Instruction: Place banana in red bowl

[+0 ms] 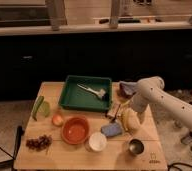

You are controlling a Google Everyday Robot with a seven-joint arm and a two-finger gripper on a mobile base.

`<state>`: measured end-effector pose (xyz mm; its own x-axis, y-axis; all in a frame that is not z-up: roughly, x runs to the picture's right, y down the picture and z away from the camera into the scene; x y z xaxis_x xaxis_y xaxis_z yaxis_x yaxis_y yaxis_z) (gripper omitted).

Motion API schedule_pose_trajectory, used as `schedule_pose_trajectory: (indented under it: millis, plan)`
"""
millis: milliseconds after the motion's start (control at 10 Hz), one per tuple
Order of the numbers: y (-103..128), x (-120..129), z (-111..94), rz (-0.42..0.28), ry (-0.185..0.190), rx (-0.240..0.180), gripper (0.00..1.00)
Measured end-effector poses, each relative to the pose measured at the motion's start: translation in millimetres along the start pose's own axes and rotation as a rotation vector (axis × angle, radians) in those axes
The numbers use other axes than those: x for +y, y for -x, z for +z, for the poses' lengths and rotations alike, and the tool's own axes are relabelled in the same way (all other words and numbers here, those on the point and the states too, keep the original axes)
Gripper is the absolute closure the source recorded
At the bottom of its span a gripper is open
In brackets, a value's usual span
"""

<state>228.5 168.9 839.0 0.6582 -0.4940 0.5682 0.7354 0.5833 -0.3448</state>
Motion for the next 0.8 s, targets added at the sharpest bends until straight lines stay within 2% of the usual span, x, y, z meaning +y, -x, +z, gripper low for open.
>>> schedule_pose_trajectory:
  millis: [500, 800]
  plan:
    - [7, 7, 24, -0.005, 0.03, -0.055, 0.22]
    - [7, 7, 30, -0.008, 0.025, -0.081, 0.51]
